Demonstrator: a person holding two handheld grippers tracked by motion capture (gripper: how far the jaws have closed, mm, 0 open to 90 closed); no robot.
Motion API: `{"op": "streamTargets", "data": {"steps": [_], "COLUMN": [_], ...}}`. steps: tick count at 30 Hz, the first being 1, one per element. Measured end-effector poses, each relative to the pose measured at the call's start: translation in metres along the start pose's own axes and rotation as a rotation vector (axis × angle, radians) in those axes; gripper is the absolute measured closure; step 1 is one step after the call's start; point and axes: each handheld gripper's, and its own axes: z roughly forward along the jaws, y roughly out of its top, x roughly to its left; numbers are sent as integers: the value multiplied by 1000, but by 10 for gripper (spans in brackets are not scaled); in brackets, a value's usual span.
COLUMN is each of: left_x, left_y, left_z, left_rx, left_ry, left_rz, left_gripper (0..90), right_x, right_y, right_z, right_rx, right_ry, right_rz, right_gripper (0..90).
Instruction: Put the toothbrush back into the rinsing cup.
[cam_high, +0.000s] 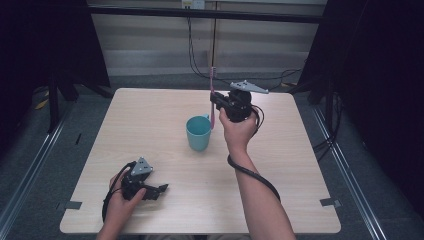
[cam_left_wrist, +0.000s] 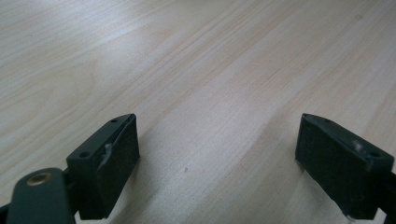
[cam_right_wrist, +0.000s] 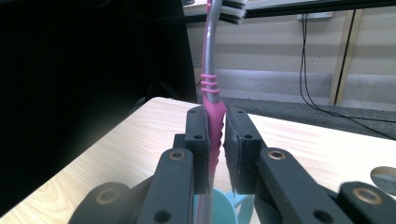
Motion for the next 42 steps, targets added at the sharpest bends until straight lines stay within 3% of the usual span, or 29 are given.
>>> {"op": "streamTargets", "data": {"steps": [42], "left_x": [0], "left_y": [0], "left_z": [0], "left_rx": [-1], "left_ry": [-1], "left_rz": [1], "left_gripper": [132], "right_x": [-2], "right_y": [-11], "right_z": [26], "right_rx": [-11], "right_ry": [1], "right_rz": [13], "right_gripper": [808]}}
